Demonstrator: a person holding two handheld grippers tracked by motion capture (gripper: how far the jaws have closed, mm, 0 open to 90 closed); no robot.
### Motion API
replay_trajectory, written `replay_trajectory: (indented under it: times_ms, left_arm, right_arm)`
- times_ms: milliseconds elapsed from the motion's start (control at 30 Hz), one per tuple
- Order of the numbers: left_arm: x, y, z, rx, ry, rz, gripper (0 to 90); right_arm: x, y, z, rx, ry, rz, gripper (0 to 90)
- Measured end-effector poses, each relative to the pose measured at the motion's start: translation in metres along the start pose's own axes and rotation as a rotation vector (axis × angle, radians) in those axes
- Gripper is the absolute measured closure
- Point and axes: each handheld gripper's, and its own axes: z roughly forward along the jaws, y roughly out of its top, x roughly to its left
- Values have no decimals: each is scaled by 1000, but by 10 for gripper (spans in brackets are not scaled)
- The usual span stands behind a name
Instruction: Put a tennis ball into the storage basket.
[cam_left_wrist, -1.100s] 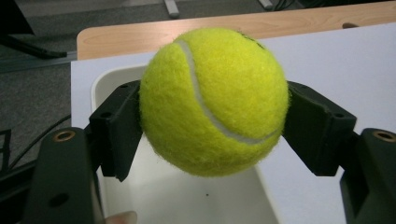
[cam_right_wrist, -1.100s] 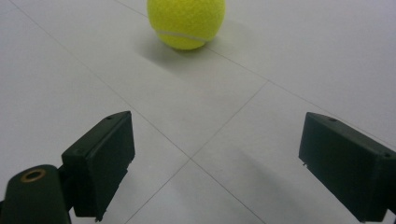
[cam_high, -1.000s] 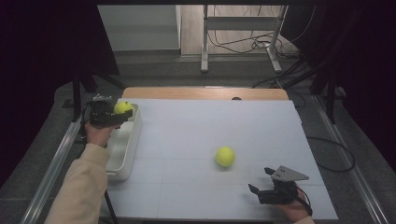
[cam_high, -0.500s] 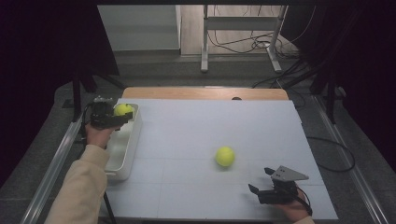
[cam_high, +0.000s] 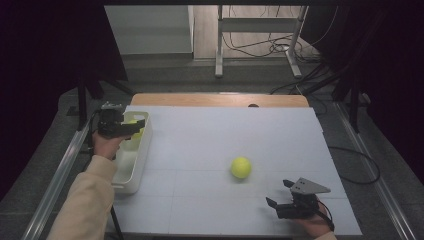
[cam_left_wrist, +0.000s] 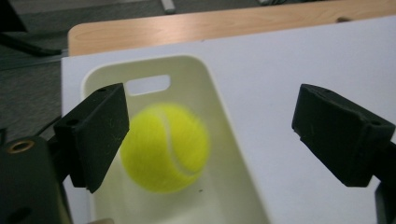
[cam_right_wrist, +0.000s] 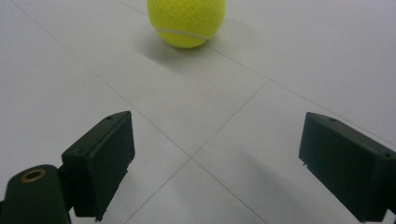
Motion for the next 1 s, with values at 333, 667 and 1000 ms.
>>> replay_trajectory:
  times_ms: [333, 667, 1000]
  left_arm:
    - [-19, 2, -17, -92, -118, 38, 129]
    - [-41, 1, -20, -136, -169, 90, 140]
    - [-56, -7, -19, -139, -207, 125, 147]
  right_arm:
    - [1, 1, 0, -9, 3, 1, 108]
    - [-1, 2, -1, -14, -2, 4, 108]
    - [-6, 3, 0, -29, 14, 23, 108]
